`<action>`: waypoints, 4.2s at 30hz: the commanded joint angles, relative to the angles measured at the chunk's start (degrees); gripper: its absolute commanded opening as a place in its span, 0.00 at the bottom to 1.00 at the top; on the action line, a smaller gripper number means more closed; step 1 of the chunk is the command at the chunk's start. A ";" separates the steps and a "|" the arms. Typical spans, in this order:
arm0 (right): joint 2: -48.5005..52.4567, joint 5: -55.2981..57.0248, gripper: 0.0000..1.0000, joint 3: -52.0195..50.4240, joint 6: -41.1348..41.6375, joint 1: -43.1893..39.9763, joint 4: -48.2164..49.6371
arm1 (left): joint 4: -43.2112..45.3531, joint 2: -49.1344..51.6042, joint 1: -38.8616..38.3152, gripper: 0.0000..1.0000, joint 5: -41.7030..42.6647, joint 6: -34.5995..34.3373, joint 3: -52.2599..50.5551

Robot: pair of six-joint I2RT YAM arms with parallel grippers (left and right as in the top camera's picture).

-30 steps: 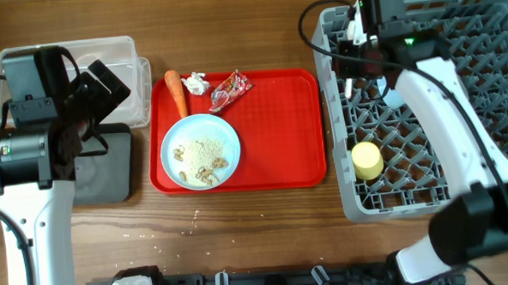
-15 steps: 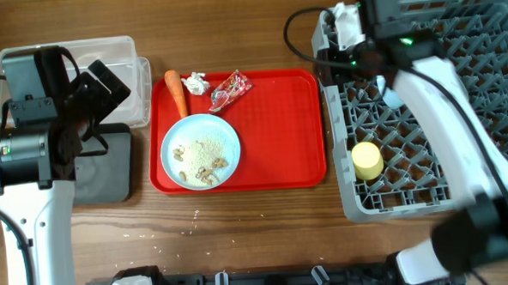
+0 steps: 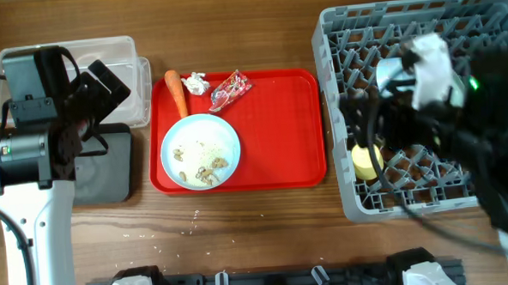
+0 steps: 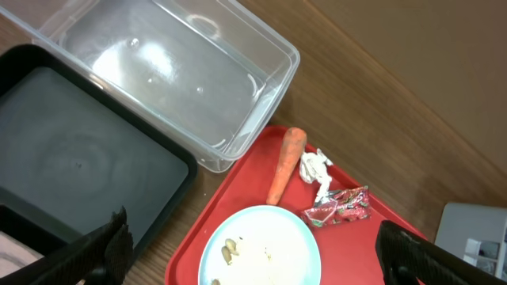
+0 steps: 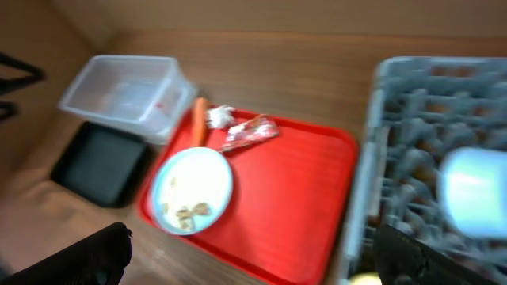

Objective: Sort waste into correct bins and load items into the dishwasher rack

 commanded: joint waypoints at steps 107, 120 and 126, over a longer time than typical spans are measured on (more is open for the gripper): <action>-59.84 17.40 1.00 -88.74 -4.20 -0.61 65.68 | 16.44 39.91 0.31 0.61 -9.90 11.89 8.59; -59.84 17.40 1.00 -88.74 -4.17 -0.61 65.66 | 11.34 41.09 -19.56 0.63 2.78 20.98 9.70; -59.84 17.40 1.00 -88.74 -4.17 -0.61 65.68 | 16.44 50.77 -24.28 0.62 1.38 25.70 9.68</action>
